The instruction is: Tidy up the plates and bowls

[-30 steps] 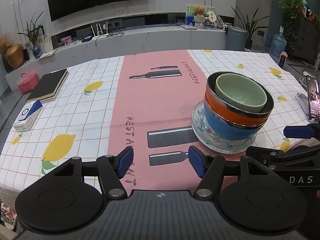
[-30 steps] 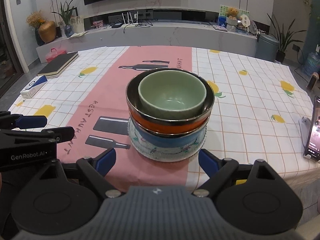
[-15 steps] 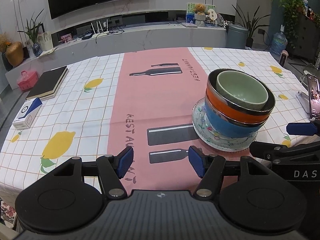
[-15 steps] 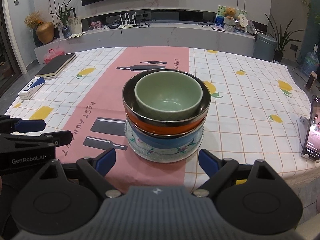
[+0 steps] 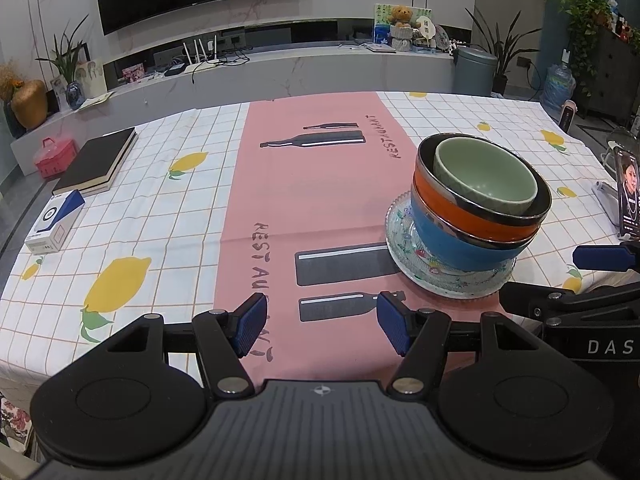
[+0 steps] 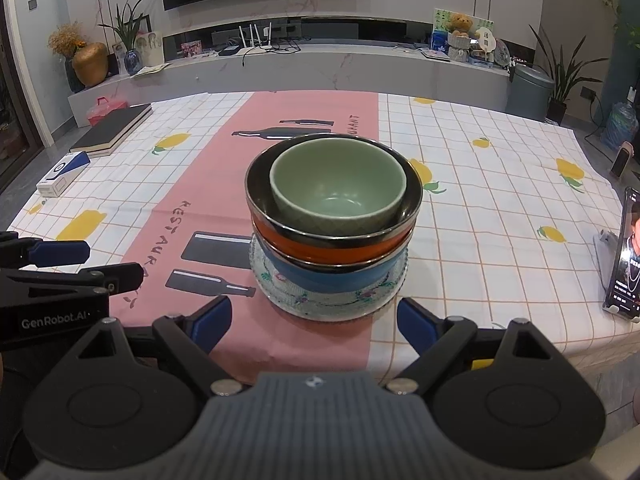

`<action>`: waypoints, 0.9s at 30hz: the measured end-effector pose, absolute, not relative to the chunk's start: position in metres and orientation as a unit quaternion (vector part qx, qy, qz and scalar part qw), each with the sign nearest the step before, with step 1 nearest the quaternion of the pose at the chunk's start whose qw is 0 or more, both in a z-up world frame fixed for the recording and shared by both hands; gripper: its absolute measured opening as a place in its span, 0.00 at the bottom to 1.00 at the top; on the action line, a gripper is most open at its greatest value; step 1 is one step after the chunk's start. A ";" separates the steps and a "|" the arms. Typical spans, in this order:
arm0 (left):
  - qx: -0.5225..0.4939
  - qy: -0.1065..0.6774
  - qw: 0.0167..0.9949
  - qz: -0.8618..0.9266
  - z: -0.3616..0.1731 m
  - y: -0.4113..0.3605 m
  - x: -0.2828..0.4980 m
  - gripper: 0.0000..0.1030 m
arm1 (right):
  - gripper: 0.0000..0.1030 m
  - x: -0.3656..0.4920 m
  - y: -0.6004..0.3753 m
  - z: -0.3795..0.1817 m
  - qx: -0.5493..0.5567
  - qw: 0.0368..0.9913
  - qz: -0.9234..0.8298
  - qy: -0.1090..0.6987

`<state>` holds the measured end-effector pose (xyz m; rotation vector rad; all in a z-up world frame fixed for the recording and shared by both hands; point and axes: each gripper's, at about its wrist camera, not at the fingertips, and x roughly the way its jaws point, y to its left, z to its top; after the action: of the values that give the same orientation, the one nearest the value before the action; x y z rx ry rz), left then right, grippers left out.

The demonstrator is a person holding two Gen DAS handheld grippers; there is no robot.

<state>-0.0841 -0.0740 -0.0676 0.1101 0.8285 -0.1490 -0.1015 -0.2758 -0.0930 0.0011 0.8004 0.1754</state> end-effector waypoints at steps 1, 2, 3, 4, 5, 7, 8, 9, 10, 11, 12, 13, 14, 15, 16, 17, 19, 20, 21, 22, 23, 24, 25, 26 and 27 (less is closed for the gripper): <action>0.054 0.402 0.911 -0.072 -0.068 -0.074 -0.084 0.72 | 0.86 -0.101 -0.276 -0.093 0.001 0.917 0.085 0.389; 0.054 0.401 0.911 -0.072 -0.068 -0.074 -0.084 0.72 | 0.86 -0.101 -0.276 -0.093 0.001 0.917 0.085 0.389; 0.053 0.401 0.912 -0.072 -0.068 -0.073 -0.084 0.72 | 0.86 -0.101 -0.276 -0.093 0.001 0.917 0.085 0.390; 0.052 0.402 0.912 -0.071 -0.068 -0.073 -0.084 0.72 | 0.86 -0.101 -0.275 -0.093 0.000 0.917 0.085 0.390; 0.052 0.402 0.911 -0.071 -0.069 -0.073 -0.084 0.72 | 0.86 -0.101 -0.275 -0.093 0.000 0.917 0.085 0.391; 0.051 0.403 0.911 -0.070 -0.069 -0.072 -0.084 0.72 | 0.86 -0.101 -0.274 -0.094 -0.002 0.916 0.085 0.391; 0.052 0.403 0.911 -0.070 -0.069 -0.072 -0.084 0.72 | 0.86 -0.101 -0.274 -0.094 -0.003 0.916 0.085 0.391; 0.052 0.403 0.911 -0.071 -0.069 -0.073 -0.084 0.72 | 0.86 -0.101 -0.273 -0.094 -0.003 0.916 0.086 0.391; 0.052 0.403 0.911 -0.070 -0.069 -0.073 -0.084 0.72 | 0.86 -0.101 -0.273 -0.094 -0.004 0.916 0.086 0.391; 0.052 0.403 0.911 -0.070 -0.069 -0.073 -0.084 0.72 | 0.86 -0.101 -0.272 -0.094 -0.004 0.916 0.086 0.391; 0.051 0.403 0.911 -0.071 -0.069 -0.073 -0.084 0.72 | 0.86 -0.101 -0.272 -0.093 -0.005 0.917 0.086 0.390; 0.051 0.404 0.911 -0.071 -0.069 -0.073 -0.084 0.72 | 0.86 -0.101 -0.272 -0.094 -0.006 0.917 0.087 0.390; 0.051 0.404 0.911 -0.070 -0.069 -0.073 -0.084 0.72 | 0.86 -0.101 -0.272 -0.094 -0.006 0.917 0.087 0.390; 0.051 0.403 0.911 -0.070 -0.069 -0.073 -0.084 0.72 | 0.86 -0.100 -0.272 -0.094 -0.006 0.916 0.087 0.390; 0.051 0.404 0.911 -0.069 -0.069 -0.072 -0.084 0.72 | 0.86 -0.100 -0.272 -0.094 -0.006 0.916 0.087 0.391; 0.051 0.404 0.911 -0.069 -0.069 -0.072 -0.084 0.72 | 0.86 -0.100 -0.271 -0.094 -0.006 0.916 0.087 0.392; 0.049 0.405 0.910 -0.069 -0.068 -0.072 -0.083 0.72 | 0.86 -0.100 -0.271 -0.095 -0.006 0.915 0.087 0.393; 0.048 0.405 0.911 -0.069 -0.068 -0.071 -0.083 0.72 | 0.86 -0.099 -0.271 -0.095 -0.006 0.915 0.087 0.393; 0.047 0.404 0.911 -0.068 -0.068 -0.071 -0.083 0.72 | 0.86 -0.099 -0.270 -0.095 -0.007 0.915 0.086 0.394; 0.047 0.404 0.911 -0.068 -0.067 -0.071 -0.083 0.72 | 0.86 -0.099 -0.270 -0.095 -0.007 0.915 0.087 0.394; 0.047 0.404 0.911 -0.068 -0.068 -0.070 -0.083 0.72 | 0.86 -0.099 -0.269 -0.095 -0.008 0.915 0.087 0.394; 0.047 0.404 0.911 -0.068 -0.068 -0.070 -0.083 0.72 | 0.86 -0.099 -0.269 -0.096 -0.008 0.915 0.088 0.394; 0.046 0.404 0.911 -0.068 -0.068 -0.070 -0.083 0.72 | 0.86 -0.099 -0.269 -0.096 -0.008 0.915 0.088 0.395; 0.046 0.404 0.911 -0.068 -0.068 -0.070 -0.083 0.72 | 0.86 -0.099 -0.269 -0.096 -0.009 0.914 0.088 0.395; 0.047 0.404 0.911 -0.068 -0.068 -0.070 -0.083 0.72 | 0.86 -0.099 -0.269 -0.096 -0.009 0.914 0.089 0.395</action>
<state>-0.0827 -0.0702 -0.0675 0.0959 0.8332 -0.1412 -0.0989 -0.2685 -0.0965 -0.0180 0.8142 0.1823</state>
